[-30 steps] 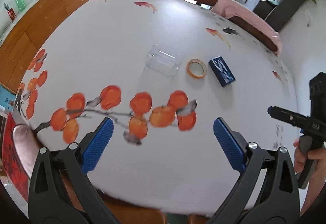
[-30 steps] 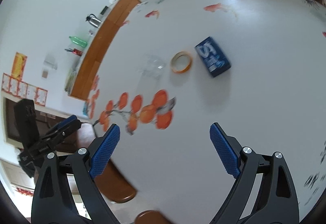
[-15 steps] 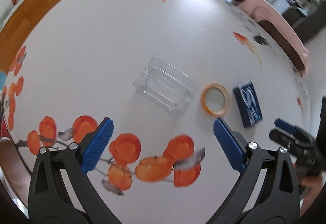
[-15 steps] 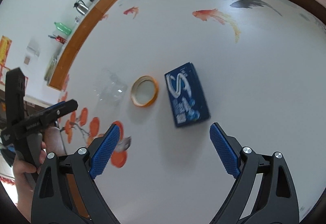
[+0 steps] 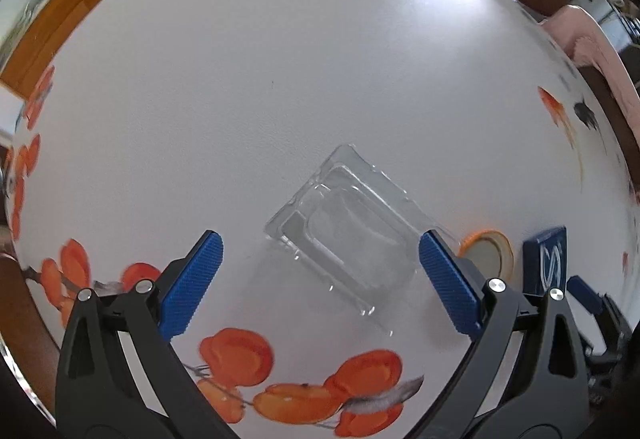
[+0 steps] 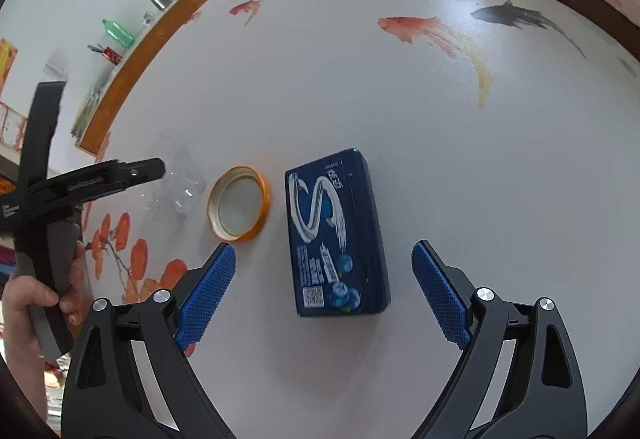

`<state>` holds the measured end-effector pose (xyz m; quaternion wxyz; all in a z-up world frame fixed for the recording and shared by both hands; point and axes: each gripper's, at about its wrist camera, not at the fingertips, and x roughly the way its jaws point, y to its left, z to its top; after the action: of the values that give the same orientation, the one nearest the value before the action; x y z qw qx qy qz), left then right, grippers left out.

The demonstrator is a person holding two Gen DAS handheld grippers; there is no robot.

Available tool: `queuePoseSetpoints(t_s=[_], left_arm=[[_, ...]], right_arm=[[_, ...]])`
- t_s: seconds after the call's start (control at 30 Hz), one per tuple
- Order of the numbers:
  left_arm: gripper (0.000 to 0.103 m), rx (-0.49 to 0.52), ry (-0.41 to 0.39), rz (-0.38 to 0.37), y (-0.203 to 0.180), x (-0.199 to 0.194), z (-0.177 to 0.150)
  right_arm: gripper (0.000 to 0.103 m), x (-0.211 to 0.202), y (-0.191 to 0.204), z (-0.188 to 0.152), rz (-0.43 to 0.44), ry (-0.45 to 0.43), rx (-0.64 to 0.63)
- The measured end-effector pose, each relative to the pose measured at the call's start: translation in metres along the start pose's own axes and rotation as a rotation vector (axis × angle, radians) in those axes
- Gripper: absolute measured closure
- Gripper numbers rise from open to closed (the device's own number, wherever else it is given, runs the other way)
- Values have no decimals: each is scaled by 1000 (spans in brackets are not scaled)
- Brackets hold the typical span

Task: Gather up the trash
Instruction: 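Grasp the clear plastic clamshell with left tool while right tool grasps the blue gum box, then carry the clamshell and gum box over the trash bin with both tools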

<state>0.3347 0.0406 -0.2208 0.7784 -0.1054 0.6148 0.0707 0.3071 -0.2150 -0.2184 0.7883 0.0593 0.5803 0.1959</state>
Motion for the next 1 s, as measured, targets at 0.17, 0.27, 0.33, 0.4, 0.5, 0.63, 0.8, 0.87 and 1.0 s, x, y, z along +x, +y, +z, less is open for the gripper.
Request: queuePoseSetpoints(t_s=[0.17,0.27,0.33,0.4,0.5,0.63,0.8,0.87,1.0], left_arm=[[7,-32,9,9,-7,12,3],[6,-10,36,17,-14,23,-1],[6,-13,21,4,-13,24,-5],[6,-8,14,0,-12,23,-6],[28,8,-5,-1,-12,18,-7],[53,75,-13,-25,-24,9,-9],[55,100,-4,-73,-26,6,-15],[55,107,-11,-82,-24,3,-16],[55,128,-33,-98,-19,-17,-29]], right_arm=[[18,10,5,2,-10,0,-30],[24,13,9,-1,-27,-2,-58],[26,15,14,-3,-58,-3,-99],[34,16,16,-5,-90,-6,-116],[49,14,9,-6,-102,1,-99],[49,10,-2,-6,-59,9,-34],[49,-3,-5,-8,-9,-1,5],[49,-10,-6,-10,4,-9,19],[49,-28,-7,-11,58,-24,58]])
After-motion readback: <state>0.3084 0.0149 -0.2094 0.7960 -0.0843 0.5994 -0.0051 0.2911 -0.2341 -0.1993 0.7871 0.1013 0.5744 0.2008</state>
